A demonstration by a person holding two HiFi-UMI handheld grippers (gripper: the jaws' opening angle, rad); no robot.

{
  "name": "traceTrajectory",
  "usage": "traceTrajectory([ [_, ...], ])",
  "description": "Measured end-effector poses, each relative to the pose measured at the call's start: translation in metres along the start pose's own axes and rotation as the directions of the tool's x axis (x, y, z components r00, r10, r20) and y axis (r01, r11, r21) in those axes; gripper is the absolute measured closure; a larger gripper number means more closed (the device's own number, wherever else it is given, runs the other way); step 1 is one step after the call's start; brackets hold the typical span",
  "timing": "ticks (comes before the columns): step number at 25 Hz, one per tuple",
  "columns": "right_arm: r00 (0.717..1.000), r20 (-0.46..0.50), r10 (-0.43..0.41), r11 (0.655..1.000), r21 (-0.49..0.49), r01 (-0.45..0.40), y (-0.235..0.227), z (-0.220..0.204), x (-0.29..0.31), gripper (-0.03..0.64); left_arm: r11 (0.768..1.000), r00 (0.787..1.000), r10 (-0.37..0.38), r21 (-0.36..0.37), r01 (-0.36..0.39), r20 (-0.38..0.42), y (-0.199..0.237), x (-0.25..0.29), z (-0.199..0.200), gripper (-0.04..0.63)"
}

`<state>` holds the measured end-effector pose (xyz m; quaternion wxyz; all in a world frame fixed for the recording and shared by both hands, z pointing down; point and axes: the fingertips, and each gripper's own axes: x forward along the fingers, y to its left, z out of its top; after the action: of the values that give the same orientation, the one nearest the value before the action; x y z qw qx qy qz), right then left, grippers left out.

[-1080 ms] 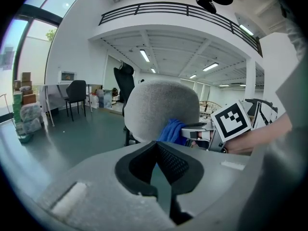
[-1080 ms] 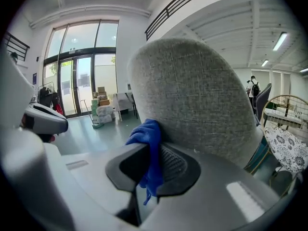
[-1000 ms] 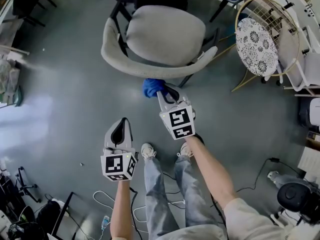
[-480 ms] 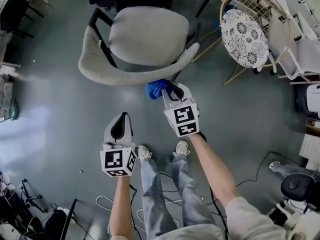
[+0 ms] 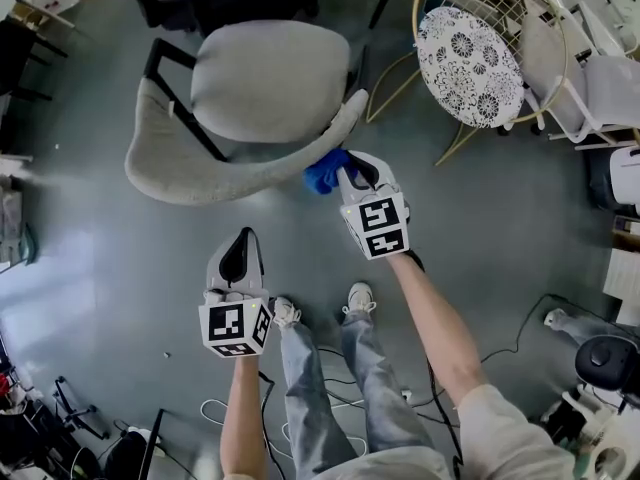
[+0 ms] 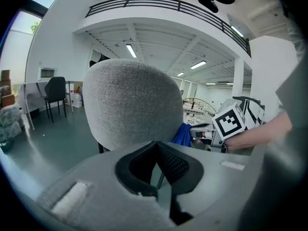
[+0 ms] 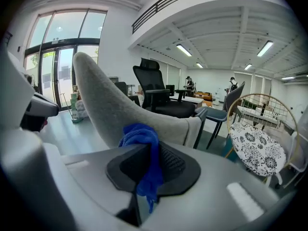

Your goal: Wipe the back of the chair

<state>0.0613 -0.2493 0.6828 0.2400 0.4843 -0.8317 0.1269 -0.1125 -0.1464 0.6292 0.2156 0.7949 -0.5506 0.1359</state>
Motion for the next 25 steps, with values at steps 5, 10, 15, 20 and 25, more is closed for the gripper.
traceTrajectory([
  [5, 0.999, -0.013, -0.045, 0.999, -0.011, 0.045, -0.038, -0.005, 0.007, 0.575, 1.0, 1.0, -0.002, 0.001, 0.002, -0.008, -0.003, 0.01, 0.001, 0.595],
  [10, 0.995, -0.034, -0.098, 0.995, 0.002, 0.098, -0.078, -0.003, 0.015, 0.575, 1.0, 1.0, 0.002, -0.002, -0.002, -0.014, -0.002, 0.016, 0.001, 0.595],
  [15, 0.99, -0.031, -0.134, 0.99, 0.029, 0.135, -0.1, 0.001, 0.017, 0.575, 1.0, 1.0, -0.002, -0.001, 0.002, -0.019, -0.002, 0.018, -0.001, 0.595],
  [20, 0.988, -0.022, -0.152, 0.988, 0.026, 0.153, -0.1, -0.001, 0.009, 0.575, 1.0, 1.0, 0.002, -0.001, -0.002, -0.015, 0.003, 0.014, 0.0, 0.595],
  [25, 0.988, 0.002, -0.152, 0.987, 0.045, 0.152, -0.079, -0.008, -0.018, 0.575, 1.0, 1.0, 0.019, -0.01, -0.019, 0.003, 0.011, 0.003, 0.0, 0.595],
])
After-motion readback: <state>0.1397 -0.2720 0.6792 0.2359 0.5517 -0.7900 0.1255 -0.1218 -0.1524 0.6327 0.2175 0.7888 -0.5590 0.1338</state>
